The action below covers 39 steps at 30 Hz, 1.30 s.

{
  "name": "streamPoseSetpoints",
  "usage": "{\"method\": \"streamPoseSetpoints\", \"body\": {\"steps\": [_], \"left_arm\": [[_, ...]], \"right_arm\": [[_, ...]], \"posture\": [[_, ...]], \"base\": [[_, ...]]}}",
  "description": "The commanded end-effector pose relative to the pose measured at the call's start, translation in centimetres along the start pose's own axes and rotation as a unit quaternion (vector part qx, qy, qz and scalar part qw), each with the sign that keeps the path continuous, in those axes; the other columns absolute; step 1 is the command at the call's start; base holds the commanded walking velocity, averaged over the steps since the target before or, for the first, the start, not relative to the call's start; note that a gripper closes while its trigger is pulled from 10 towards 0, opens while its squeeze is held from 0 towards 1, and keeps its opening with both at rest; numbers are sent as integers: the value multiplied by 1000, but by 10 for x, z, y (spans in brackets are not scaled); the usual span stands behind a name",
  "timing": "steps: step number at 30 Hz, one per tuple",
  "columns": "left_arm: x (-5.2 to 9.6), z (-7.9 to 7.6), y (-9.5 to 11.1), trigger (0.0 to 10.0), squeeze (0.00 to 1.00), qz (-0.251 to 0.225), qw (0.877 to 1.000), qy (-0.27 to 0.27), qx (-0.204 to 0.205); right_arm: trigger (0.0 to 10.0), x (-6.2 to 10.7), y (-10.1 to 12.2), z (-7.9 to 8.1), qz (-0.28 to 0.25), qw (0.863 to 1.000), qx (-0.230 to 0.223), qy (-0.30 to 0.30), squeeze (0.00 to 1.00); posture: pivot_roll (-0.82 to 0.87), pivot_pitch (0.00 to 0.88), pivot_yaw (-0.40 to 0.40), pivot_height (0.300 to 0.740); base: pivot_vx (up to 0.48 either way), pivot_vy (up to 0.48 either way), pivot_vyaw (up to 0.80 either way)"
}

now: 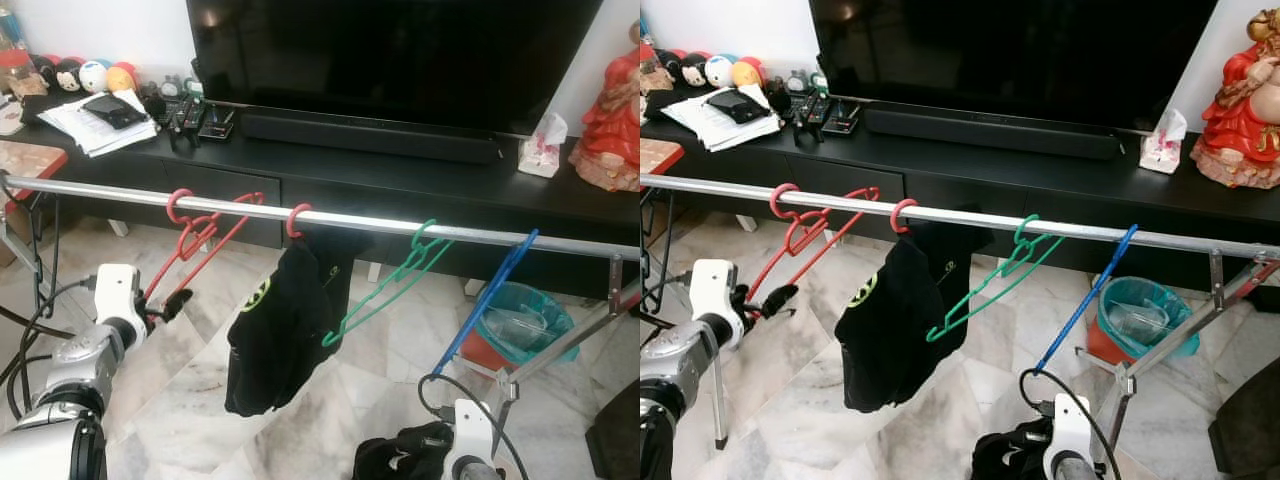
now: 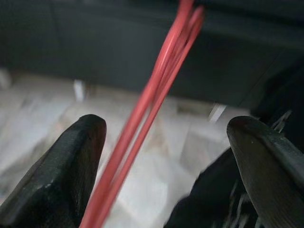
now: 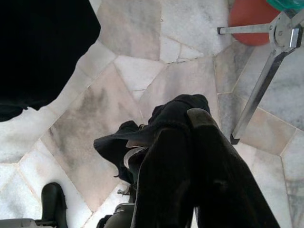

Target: Hang hanger

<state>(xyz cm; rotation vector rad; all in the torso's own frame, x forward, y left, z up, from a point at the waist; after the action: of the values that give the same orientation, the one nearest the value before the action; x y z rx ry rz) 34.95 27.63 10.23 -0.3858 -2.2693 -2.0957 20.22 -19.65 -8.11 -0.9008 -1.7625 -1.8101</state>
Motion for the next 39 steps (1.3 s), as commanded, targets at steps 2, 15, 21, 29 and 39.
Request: {"method": "streamPoseSetpoints", "body": {"steps": [2,15,21,29,39], "left_arm": [[-6,-7,20,10000,0,-42,999,-17,-6],[-19,-11,23,10000,0,-16,992,83,-94],[-24,-30,-8,10000,0,36,995,85,-46],[-33,-61,-31,10000,0,75,990,104,-59],[-36,-58,-20,10000,0,59,984,152,-74]], "right_arm": [[10000,0,0,-3,-1,1000,5,-2,0],[10000,0,0,-2,-1,1000,5,-1,0],[10000,0,0,-3,-1,1000,5,-1,0],[10000,0,2,-3,-4,1000,2,-5,0],[10000,0,2,-2,-6,1000,0,-5,0]], "posture": [[66,38,-62,736],[62,40,-60,736],[58,41,-61,736],[33,46,-55,736],[36,51,-49,736]], "base": [[0,0,0],[0,0,0],[0,0,0],[0,0,0],[0,0,0]]}}
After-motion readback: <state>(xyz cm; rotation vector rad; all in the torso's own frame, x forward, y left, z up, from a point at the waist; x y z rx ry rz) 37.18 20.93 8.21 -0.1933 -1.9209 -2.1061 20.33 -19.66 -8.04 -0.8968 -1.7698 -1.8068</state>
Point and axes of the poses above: a point about 5 cm out from each wrist's last joint towards the gripper, its own x axis pointing back from the gripper into the wrist, its own y axis along the axis of the wrist's last joint, z = x × y, the point moved 1 cm from there along -x, pointing out of the wrist towards the gripper, and after that the axes turned 2 degrees about x, right-handed, at the moved point
